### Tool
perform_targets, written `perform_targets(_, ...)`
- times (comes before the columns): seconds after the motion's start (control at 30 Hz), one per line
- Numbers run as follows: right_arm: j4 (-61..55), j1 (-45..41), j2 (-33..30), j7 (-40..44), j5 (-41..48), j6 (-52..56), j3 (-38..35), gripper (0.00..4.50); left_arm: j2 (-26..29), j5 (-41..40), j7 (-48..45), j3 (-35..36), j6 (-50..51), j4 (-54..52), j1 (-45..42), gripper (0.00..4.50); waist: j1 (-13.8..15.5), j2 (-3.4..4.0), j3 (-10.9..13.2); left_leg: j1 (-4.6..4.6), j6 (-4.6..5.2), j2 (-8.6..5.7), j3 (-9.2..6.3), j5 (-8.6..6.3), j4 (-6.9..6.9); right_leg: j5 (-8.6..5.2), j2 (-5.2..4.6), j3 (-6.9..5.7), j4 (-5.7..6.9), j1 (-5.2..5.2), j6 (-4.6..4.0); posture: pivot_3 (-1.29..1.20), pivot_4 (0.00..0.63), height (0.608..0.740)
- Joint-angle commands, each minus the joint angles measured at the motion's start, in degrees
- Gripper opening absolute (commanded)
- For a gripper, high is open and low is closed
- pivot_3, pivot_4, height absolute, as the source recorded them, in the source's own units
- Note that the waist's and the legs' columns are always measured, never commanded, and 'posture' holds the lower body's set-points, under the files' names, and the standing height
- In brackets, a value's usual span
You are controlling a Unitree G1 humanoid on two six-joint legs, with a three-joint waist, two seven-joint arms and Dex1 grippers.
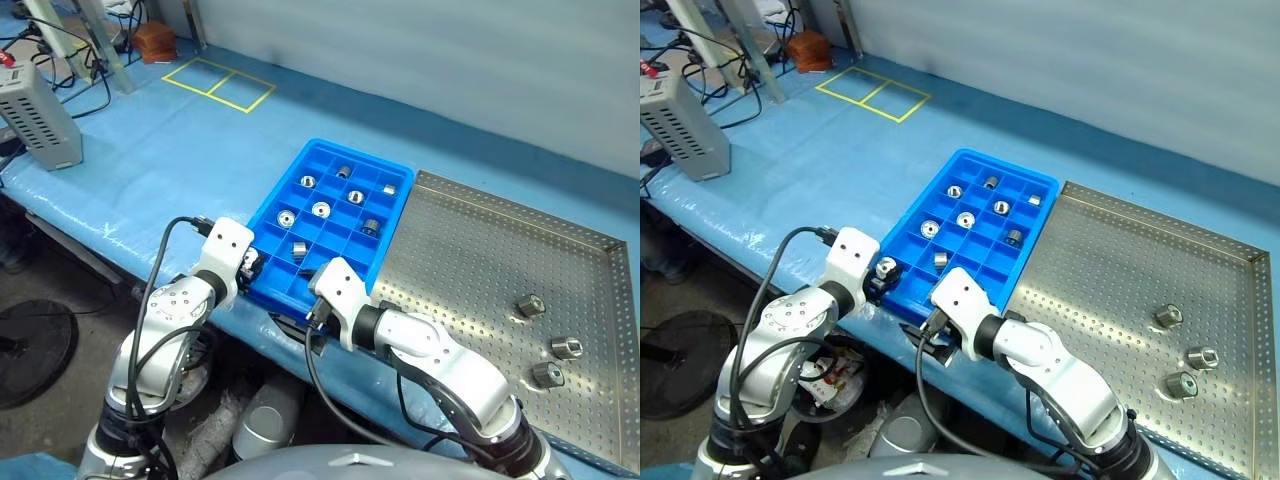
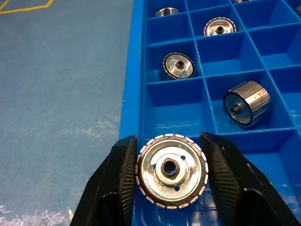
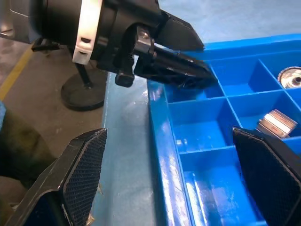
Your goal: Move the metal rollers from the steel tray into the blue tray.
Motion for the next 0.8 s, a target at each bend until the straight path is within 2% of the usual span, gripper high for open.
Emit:
perform_targets(0.03,-3.26,0.41,0.38,-0.53,0.05,-0.29,-0.52,4.5,0.77,-0.85,-0.56,-0.41,-0.23,-0.11,-0.9,4.0,-0.86,0.0,0.0,0.0,0.0,0.01,0.0,0.0,0.0,0.0,0.0,0.0,0.0,0.0,-0.01,0.28,0.15,0.74)
perform_targets(0.07,-3.39,0.65,0.44,-0.76,-0.03,-0.27,-0.63,4.5,1.3,-0.96,-0.98,-0.61,-0.35,-0.01,-1.22,4.31,-1.2,0.0,0.0,0.01,0.0,0.01,0.0,0.0,0.0,-0.02,0.0,0.0,0.0,0.0,-0.05,0.28,0.15,0.74)
perform_targets(0.1,-3.58,0.97,0.5,-1.03,-0.13,-0.29,-0.77,4.5,1.66,-1.21,-1.39,-0.45,-0.35,0.14,-1.61,4.45,-1.69,0.0,0.0,0.0,0.0,0.01,-0.01,0.0,0.0,-0.01,0.0,0.0,0.0,0.0,-0.07,0.25,0.15,0.74)
perform_targets(0.17,-3.93,1.49,0.55,-1.62,-0.32,-0.26,-1.03,4.5,2.42,-1.51,-1.75,-0.09,-0.7,0.52,-2.42,4.45,-2.61,0.0,0.0,0.0,0.01,0.03,-0.02,0.02,0.0,0.02,0.01,-0.01,0.0,0.0,-0.26,0.25,0.15,0.74)
perform_targets(0.27,-5.96,3.41,1.85,-3.76,0.41,0.24,-3.88,4.5,3.47,-3.5,-4.22,2.36,-6.52,1.94,-5.23,4.45,-3.75,0.0,0.01,0.0,0.06,0.03,-0.05,0.06,-0.01,-0.04,-0.01,-0.02,-0.01,0.02,-0.39,0.23,0.15,0.74)
perform_targets(0.37,-8.96,6.35,1.82,-4.89,1.36,0.98,-8.04,4.5,0.57,-5.09,-3.26,4.65,-10.86,4.61,-9.55,4.45,-5.09,0.0,0.01,-0.01,0.03,0.04,-0.05,0.06,-0.02,-0.06,-0.23,-0.01,-0.05,0.02,-0.44,0.16,0.15,0.74)
perform_targets(0.47,-12.81,10.31,2.52,-7.8,1.16,1.58,-13.95,4.5,-0.31,-6.64,-6.55,2.37,-15.82,8.06,-14.6,4.45,-6.88,-0.01,0.0,0.01,0.05,0.0,-0.1,0.06,-0.03,-0.04,-0.26,-0.03,-0.19,0.15,-0.41,0.1,0.15,0.74)
perform_targets(0.57,-15.39,12.84,3.38,-11.25,-0.35,1.32,-17.27,4.5,-0.76,-7.6,-10.24,-1.05,-20.01,11.89,-17.95,4.45,-9.68,0.0,0.0,0.01,0.1,-0.06,-0.12,0.08,-0.09,0.01,-0.29,-0.02,-0.43,0.27,-0.37,0.1,0.15,0.74)
perform_targets(0.6,-16.0,13.29,4.75,-14.05,-1.68,1.93,-18.62,4.5,-1.49,-7.94,-11.21,-2.08,-21.45,13.46,-18.87,4.45,-10.69,0.0,0.0,0.04,0.21,-0.06,-0.11,0.15,-0.11,0.03,-0.3,0.0,-0.5,0.29,-0.37,0.1,0.15,0.74)
perform_targets(0.63,-16.43,13.51,5.85,-16.38,-2.87,2.65,-19.97,4.5,-2.4,-8.31,-11.97,-3.08,-22.47,14.81,-19.55,4.45,-11.53,-0.01,0.0,0.03,0.33,-0.09,-0.09,0.22,-0.13,0.12,-0.33,0.01,-0.54,0.41,-0.46,0.0,0.15,0.74)
perform_targets(0.8,-14.93,11.63,12.3,-27.29,-9.6,5.59,-24.6,4.5,-6.04,-9.37,-14.88,-7.37,-28.11,18.65,-19.14,4.45,-17.72,0.0,0.0,-0.01,0.13,-0.09,-0.06,0.39,-0.25,0.25,-0.4,0.09,-0.55,0.45,-0.23,-0.09,0.15,0.74)
